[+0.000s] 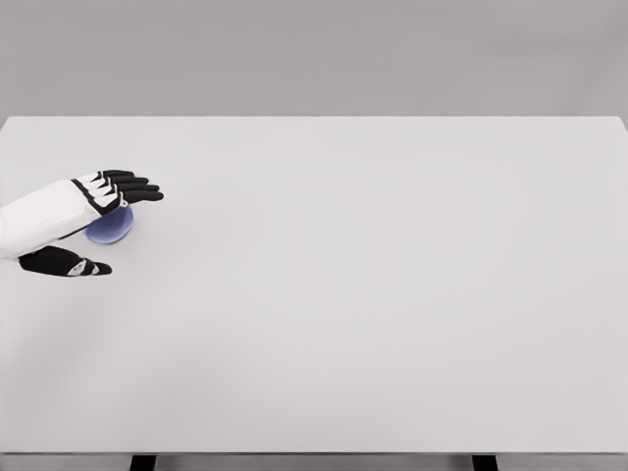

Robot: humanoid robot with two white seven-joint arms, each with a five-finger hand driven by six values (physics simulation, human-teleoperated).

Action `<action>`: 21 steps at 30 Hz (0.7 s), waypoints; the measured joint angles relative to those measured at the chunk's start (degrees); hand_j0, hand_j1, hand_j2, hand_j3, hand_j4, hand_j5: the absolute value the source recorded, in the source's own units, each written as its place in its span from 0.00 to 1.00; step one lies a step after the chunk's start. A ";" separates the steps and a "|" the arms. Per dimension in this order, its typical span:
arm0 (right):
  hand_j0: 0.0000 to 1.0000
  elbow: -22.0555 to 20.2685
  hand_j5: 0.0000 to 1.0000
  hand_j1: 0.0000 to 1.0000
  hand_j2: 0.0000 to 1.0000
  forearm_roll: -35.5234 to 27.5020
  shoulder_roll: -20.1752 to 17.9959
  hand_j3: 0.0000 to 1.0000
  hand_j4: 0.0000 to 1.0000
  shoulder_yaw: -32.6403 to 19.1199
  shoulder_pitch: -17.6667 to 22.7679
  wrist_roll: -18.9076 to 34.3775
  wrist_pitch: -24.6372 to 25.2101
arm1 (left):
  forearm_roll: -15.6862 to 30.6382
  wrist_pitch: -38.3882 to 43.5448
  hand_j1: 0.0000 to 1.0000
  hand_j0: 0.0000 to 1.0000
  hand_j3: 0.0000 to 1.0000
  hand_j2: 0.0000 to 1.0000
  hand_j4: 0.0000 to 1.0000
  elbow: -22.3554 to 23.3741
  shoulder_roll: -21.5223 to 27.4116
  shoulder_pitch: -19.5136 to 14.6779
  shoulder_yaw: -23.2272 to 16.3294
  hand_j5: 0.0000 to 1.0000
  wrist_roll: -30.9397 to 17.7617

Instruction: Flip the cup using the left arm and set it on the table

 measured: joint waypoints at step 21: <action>1.00 0.35 1.00 1.00 1.00 -0.05 0.00 1.00 1.00 -0.12 0.35 0.02 0.13 | -13.91 0.02 1.00 1.00 1.00 1.00 1.00 20.91 -0.90 -12.83 -0.55 1.00 -0.16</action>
